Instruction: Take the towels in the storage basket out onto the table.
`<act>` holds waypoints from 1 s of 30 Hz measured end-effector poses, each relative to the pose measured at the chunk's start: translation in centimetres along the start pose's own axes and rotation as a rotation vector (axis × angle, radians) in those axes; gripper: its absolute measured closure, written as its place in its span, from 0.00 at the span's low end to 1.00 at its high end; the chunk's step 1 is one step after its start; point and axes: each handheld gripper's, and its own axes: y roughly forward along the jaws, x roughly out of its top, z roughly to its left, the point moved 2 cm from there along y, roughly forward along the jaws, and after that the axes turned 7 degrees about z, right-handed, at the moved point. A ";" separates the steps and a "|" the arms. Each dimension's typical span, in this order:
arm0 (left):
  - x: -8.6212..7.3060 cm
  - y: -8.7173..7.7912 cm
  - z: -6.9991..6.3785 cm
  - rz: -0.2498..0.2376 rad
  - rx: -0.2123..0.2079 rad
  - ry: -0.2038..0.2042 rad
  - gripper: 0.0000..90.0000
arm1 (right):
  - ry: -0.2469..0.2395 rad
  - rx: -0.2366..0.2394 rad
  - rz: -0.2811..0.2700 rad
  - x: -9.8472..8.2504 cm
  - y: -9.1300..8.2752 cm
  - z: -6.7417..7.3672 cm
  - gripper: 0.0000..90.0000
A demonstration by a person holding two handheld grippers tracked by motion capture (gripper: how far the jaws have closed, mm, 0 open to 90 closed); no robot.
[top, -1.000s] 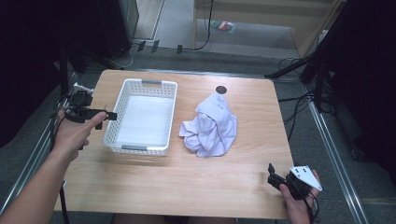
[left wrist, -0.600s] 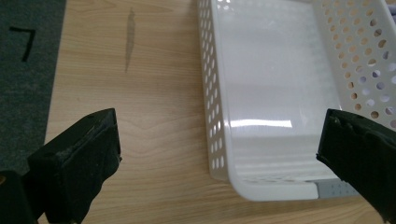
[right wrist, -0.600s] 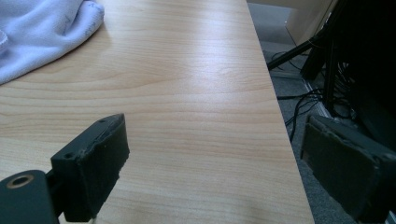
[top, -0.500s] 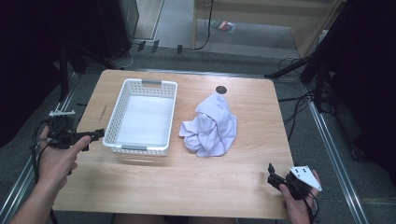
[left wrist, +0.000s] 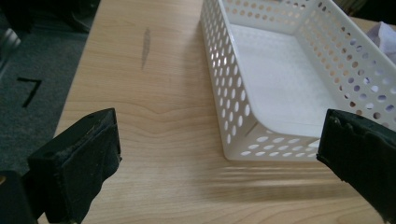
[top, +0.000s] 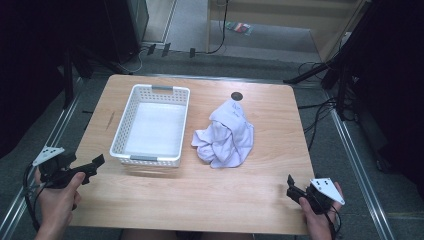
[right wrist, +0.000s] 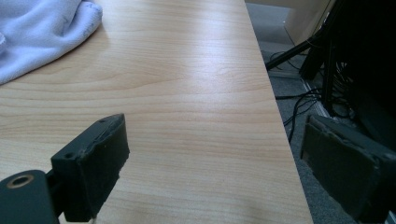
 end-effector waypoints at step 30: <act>-5.2 2.1 3.5 -0.055 0.021 -0.027 0.00 | -0.010 0.010 -0.007 -0.1 -0.1 0.0 0.09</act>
